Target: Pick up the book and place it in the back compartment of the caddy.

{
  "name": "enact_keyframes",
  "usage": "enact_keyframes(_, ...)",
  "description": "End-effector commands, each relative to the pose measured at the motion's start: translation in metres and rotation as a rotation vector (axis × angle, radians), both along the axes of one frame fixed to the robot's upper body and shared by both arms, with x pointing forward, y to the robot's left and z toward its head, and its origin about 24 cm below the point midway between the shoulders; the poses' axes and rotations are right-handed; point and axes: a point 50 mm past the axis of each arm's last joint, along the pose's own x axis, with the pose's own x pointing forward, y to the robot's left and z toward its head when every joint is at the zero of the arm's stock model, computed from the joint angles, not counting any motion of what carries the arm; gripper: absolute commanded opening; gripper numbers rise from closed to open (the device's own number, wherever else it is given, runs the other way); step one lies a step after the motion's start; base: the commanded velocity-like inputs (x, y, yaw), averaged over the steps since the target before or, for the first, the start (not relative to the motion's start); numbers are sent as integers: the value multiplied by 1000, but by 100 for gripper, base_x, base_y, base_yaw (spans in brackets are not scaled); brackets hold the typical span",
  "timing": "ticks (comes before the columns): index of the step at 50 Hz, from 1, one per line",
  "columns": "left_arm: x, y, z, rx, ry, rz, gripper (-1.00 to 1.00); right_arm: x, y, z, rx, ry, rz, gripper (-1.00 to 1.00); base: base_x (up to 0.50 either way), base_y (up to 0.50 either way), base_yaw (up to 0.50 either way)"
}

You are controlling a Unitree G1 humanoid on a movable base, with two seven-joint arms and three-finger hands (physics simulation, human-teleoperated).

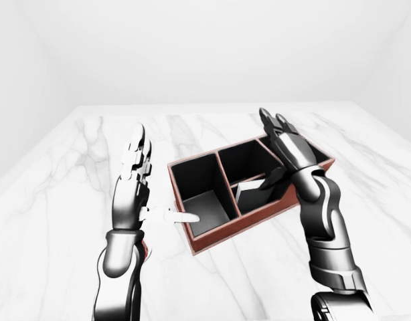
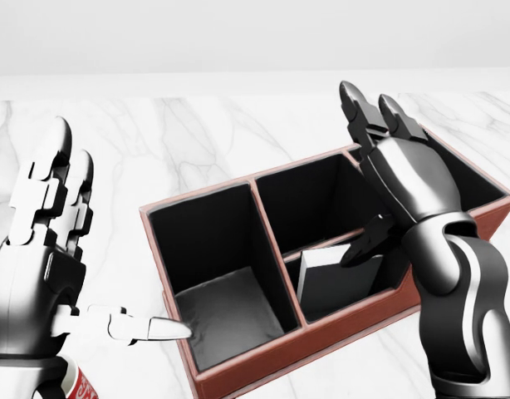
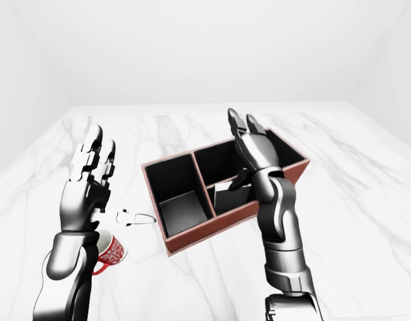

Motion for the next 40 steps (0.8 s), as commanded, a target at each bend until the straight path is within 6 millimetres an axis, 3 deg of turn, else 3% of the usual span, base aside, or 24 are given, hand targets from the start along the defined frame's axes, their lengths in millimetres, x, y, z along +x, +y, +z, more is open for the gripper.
enact_keyframes(1, 0, 0, 0, -2, 1, -2, 99, -24, 6, 30, 102, -109, 109, 100, 0, 0, 0)
enact_keyframes(11, 0, -1, -1, -3, 4, -3, 99, -56, 9, 60, 133, -251, 204, 100, 0, 0, 0)
enact_keyframes(21, 0, 0, -1, -6, 3, -2, 99, -71, 6, 71, 159, -329, 230, 100, 0, 0, 0)
enact_keyframes(29, -1, 0, 2, -14, -8, -8, 99, -99, 9, 80, 191, -409, 300, 100, 0, 0, 0)
enact_keyframes(40, -2, 1, 4, -22, -19, -4, 99, -122, 2, 84, 270, -470, 352, 100, 0, 0, 0)
